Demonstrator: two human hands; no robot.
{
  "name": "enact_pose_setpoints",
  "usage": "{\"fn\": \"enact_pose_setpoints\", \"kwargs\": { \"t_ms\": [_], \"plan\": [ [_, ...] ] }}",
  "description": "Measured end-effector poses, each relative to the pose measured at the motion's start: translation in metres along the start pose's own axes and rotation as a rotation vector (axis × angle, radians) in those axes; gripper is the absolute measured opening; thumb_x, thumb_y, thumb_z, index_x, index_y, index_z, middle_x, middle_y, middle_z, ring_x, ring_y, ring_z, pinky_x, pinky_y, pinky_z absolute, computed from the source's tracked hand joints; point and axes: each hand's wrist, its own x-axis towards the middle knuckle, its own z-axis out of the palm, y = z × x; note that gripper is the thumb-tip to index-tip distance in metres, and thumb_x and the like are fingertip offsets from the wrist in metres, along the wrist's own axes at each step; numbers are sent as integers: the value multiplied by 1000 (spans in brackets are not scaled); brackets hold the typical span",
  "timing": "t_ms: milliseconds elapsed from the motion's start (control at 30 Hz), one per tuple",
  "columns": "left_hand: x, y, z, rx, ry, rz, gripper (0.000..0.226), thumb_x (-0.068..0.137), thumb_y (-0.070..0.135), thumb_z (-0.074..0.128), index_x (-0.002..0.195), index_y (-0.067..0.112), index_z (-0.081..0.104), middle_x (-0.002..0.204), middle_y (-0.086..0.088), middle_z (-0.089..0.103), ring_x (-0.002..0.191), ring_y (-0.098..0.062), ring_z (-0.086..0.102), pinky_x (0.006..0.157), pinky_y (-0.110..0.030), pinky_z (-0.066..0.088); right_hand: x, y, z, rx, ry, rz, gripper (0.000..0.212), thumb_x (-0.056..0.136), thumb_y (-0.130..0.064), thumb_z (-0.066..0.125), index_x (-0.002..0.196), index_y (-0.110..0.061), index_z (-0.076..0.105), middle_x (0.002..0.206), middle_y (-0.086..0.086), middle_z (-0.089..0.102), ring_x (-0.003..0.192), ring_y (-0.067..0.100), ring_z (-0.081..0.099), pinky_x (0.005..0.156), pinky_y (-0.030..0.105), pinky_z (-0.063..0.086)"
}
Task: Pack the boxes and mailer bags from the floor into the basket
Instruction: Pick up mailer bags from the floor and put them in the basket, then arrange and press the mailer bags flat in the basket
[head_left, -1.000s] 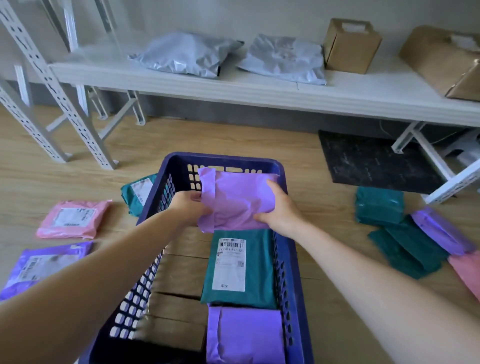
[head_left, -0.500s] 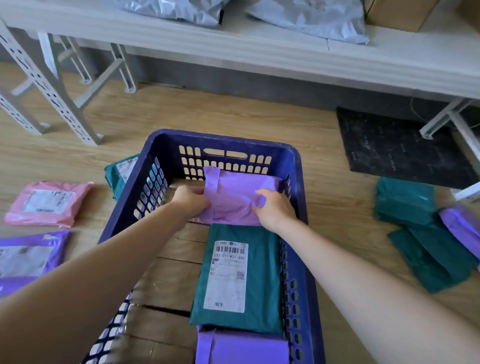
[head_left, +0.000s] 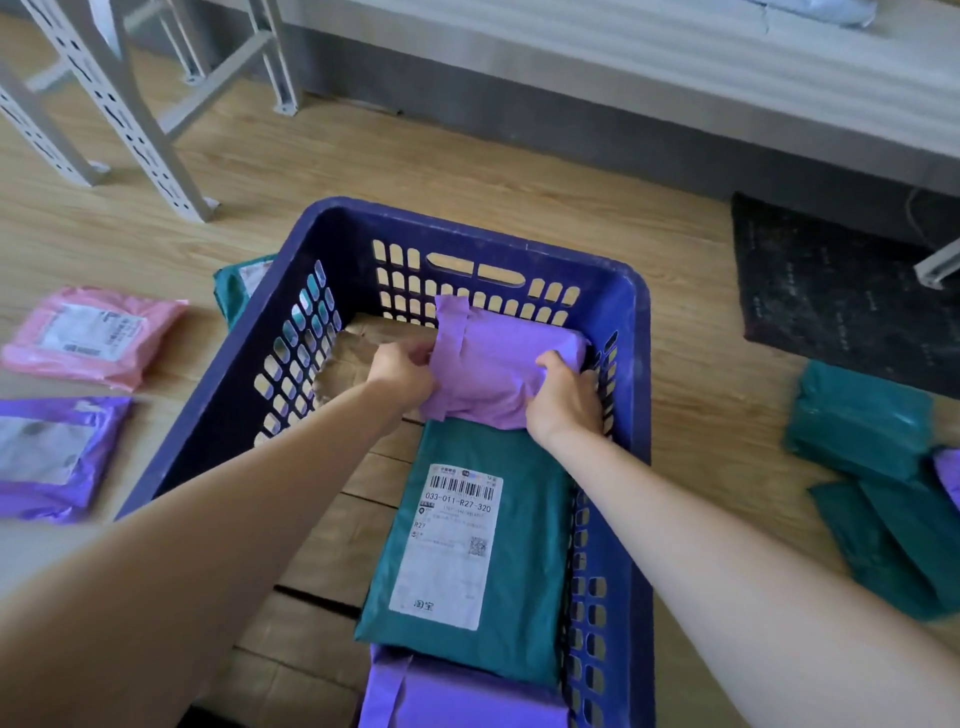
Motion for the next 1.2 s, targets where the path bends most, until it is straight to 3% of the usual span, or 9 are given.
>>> {"fn": "enact_pose_setpoints", "kwargs": {
  "t_ms": [233,367,567,700,800,867,1000,1067,1200],
  "plan": [
    [4,-11,7,21,5,36,43,85,-2,51,120,19,62,107,4,64,102,-17,60,91,-36,53,-6,-2,5,-85,-66,11,45,91,-13,43,135,-13,42,137,23,37,124,40,40,102,42,38],
    [-5,-2,5,165,-20,39,45,84,-7,42,122,11,59,100,1,59,92,-19,55,80,-33,50,-21,-6,-5,-116,-70,10,42,94,-14,46,135,-12,41,154,18,12,139,37,23,109,44,34],
    [-43,33,-10,232,-2,45,53,90,-4,41,139,16,42,136,-7,51,110,-26,56,77,-29,44,-61,-16,-54,-47,-39,-137,51,92,-13,54,139,-17,35,148,11,26,129,35,40,96,37,40],
    [-79,64,-15,212,-13,126,50,90,-2,43,136,17,47,130,-10,56,69,-12,54,58,-24,44,-97,-14,-102,38,76,-214,50,86,-11,54,135,-16,41,135,8,39,119,31,49,92,33,42],
    [-111,90,-8,222,-38,200,53,87,-8,39,134,14,49,112,-7,59,63,-11,50,55,-23,41,-127,-1,-143,104,130,-199,51,87,-14,54,136,-18,41,135,9,39,120,30,49,96,33,41],
    [-135,108,3,213,-70,240,54,87,-10,38,134,15,50,100,-6,58,67,-15,51,58,-26,43,-146,15,-167,128,178,-188,53,86,-16,56,137,-19,41,138,9,38,122,30,48,99,34,41],
    [-177,135,37,190,-113,331,52,86,-8,42,131,17,53,108,-12,61,82,-23,55,77,-36,52,-178,59,-209,155,248,-135,60,88,-11,59,143,-23,35,145,6,35,120,27,50,91,35,48],
    [-194,144,59,163,-171,354,52,86,-9,44,131,14,53,105,-15,61,82,-24,54,73,-34,48,-190,85,-227,158,251,-110,61,89,-11,58,144,-23,34,145,6,34,118,28,51,86,33,48],
    [-217,157,110,140,-327,342,56,86,-12,50,135,15,47,128,-17,54,100,-32,59,79,-36,49,-200,148,-261,142,263,-52,59,89,-16,59,143,-20,35,143,10,36,120,29,49,93,33,43]
  ]
}}
